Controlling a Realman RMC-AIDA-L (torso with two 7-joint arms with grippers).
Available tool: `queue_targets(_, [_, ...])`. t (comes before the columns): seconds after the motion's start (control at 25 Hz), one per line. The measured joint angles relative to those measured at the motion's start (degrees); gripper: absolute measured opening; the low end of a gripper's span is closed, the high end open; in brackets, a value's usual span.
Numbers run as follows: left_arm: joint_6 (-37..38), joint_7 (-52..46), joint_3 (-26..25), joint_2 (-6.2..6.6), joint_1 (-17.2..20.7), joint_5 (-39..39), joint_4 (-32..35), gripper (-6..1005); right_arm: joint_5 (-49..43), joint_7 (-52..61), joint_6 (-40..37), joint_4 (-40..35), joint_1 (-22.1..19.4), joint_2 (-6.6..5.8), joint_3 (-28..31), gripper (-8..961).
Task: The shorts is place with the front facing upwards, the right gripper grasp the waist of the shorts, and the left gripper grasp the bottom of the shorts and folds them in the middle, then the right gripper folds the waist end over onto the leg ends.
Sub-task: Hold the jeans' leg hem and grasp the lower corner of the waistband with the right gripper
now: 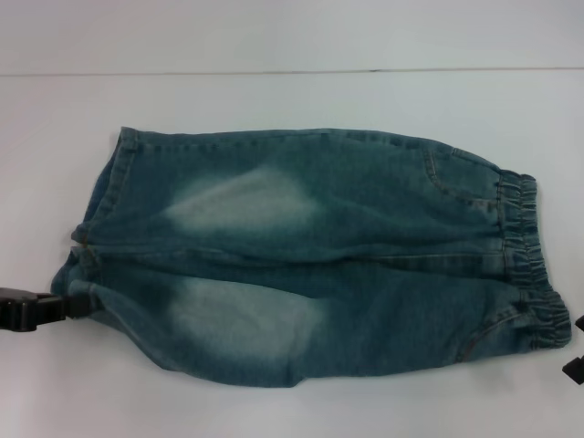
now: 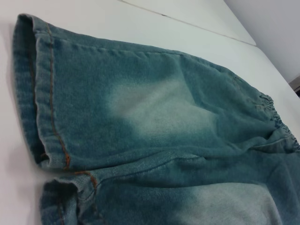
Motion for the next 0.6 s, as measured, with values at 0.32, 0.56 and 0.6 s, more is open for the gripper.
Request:
queue_targets(0.32, [-0.3,-0.1,0.1,0.00,-0.1,0.0,-0.1,37,-0.8,0.0,-0.4,0.1,0.0,0.49,-1.5,939])
queue_targets(0.56, [-0.5,0.1,0.1,-0.15,0.0,0.0,-0.1,42,-0.8,-0.1,0.8,0.1,-0.1,1.55,-1.9,937])
queue_targets(0.6, [-0.5,0.1,0.1,-0.16,0.0,0.0,-0.1,43,-0.8,-0.1,0.9,0.1,-0.1,1.69,-1.9,936])
